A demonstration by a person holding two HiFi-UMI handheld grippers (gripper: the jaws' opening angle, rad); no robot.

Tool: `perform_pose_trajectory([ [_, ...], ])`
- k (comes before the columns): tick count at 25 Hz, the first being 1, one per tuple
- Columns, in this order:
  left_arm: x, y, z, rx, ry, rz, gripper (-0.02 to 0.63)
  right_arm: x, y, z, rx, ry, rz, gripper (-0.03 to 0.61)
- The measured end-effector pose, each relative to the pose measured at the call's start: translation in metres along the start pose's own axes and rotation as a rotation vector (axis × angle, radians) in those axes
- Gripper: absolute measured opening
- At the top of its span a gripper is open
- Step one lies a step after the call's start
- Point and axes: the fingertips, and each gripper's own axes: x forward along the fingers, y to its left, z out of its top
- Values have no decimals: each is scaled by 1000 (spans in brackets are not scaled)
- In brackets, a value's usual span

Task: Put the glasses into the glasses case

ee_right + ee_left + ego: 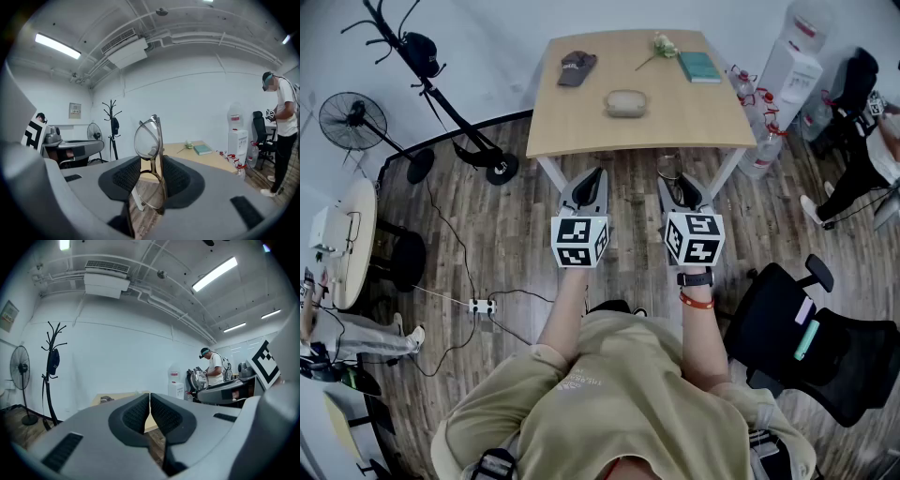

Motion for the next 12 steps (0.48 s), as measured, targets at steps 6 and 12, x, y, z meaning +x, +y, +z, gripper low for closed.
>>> perform_pose_trajectory([
  [6, 7, -9, 1, 5, -2, 14, 29, -1, -18, 6, 12, -15, -4, 163],
  [12, 23, -4, -3, -5, 1, 19, 29, 14, -20, 3, 4, 1, 16, 163],
])
